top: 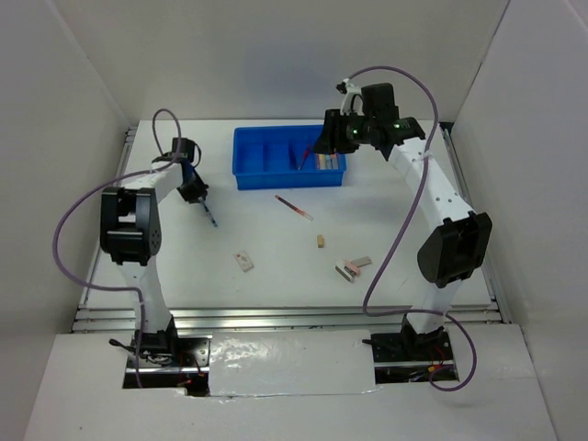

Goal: Sort the stationery into containers
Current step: Pick up the pen from the center of the board.

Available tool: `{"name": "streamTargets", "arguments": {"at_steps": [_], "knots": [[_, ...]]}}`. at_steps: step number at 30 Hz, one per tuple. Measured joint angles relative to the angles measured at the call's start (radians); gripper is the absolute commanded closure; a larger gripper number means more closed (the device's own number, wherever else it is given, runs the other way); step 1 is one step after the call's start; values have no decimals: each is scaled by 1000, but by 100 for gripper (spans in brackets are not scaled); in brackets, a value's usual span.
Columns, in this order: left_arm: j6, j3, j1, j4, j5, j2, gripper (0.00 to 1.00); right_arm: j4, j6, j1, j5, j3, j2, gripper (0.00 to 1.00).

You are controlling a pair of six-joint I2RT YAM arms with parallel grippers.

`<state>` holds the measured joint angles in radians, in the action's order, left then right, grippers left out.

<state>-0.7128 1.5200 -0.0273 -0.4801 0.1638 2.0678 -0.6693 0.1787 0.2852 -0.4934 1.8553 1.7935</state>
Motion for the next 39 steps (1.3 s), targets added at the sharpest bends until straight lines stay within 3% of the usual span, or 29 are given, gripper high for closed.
{"name": "streamTargets", "arguments": {"at_steps": [7, 14, 21, 33, 36, 39], "knots": [[-10, -267, 71, 96, -233, -397, 100, 4, -17, 102, -150, -113, -42, 44], [-16, -287, -84, 219, -295, -743, 100, 10, 42, 261, -275, -133, -45, 31], [-29, -264, -111, 218, -323, -764, 100, 59, 168, 324, -341, 2, 32, 29], [-102, -263, -109, 220, -396, -745, 100, 81, 237, 376, -290, 107, 220, 29], [-112, -264, -109, 223, -410, -742, 100, 81, 244, 386, -284, 116, 230, 31], [-132, -264, -109, 234, -425, -742, 100, 84, 249, 390, -283, 140, 239, 41]]}}
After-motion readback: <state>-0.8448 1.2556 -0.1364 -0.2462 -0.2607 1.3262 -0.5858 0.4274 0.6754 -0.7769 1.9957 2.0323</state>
